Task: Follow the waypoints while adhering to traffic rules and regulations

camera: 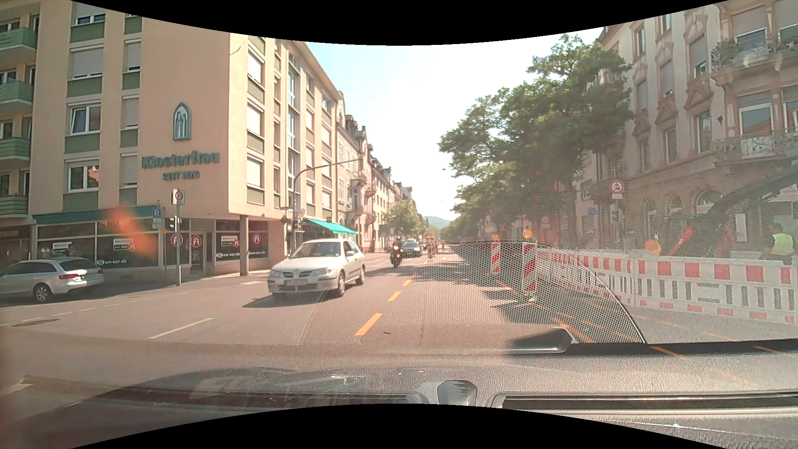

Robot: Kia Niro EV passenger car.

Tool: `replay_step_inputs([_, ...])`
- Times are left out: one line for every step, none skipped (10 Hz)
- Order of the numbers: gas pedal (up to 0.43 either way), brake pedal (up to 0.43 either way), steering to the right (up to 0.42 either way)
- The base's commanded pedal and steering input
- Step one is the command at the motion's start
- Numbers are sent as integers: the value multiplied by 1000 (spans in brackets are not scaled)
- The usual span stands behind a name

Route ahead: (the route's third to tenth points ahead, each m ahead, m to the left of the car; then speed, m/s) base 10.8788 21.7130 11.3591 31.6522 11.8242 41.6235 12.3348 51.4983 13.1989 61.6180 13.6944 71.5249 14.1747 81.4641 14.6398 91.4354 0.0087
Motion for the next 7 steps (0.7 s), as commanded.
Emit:
replay_step_inputs([0,183,-1])
replay_step_inputs([0,183,-1])
replay_step_inputs([0,183,-1])
replay_step_inputs([0,183,-1])
replay_step_inputs([0,183,-1])
replay_step_inputs([0,183,-1])
replay_step_inputs([0,183,-1])
